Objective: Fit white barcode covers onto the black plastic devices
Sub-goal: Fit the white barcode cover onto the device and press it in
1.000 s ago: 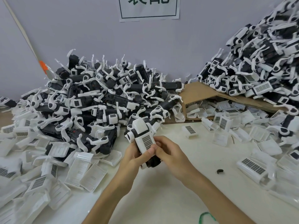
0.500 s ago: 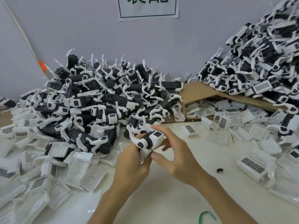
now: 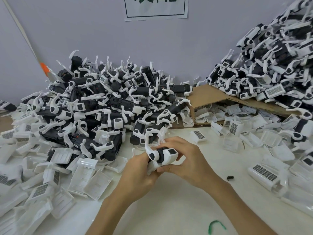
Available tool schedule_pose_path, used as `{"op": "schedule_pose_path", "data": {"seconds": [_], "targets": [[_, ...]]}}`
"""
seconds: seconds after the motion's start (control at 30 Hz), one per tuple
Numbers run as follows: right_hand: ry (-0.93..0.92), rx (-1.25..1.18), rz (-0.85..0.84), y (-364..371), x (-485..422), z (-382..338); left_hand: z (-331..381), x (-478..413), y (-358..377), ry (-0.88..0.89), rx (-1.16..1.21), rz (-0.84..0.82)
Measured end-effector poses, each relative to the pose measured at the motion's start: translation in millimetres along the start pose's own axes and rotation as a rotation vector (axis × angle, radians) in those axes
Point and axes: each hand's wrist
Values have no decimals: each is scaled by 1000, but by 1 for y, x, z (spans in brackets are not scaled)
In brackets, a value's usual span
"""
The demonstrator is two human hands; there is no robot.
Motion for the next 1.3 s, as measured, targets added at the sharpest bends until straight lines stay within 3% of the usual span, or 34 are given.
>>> {"op": "schedule_pose_path", "data": {"seconds": [0.17, 0.4, 0.87, 1.1, 1.3], "targets": [[5, 14, 8, 3, 1, 0, 0, 0, -1, 5, -28, 16], [145, -177, -6, 17, 5, -13, 11, 1, -1, 150, -213, 273], [171, -248, -63, 15, 5, -10, 0, 0, 4, 136, -223, 236], [222, -320, 29, 20, 6, -8, 3, 0, 7, 133, -241, 277], [336, -473, 110, 19, -1, -12, 6, -6, 8, 233, -244, 308]]}}
Point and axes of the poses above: each hand's wrist, its own x-axis away from the middle knuckle, its own y-axis out of the palm, z = x × y, and after that the axes turned 1 degree about y, right-handed
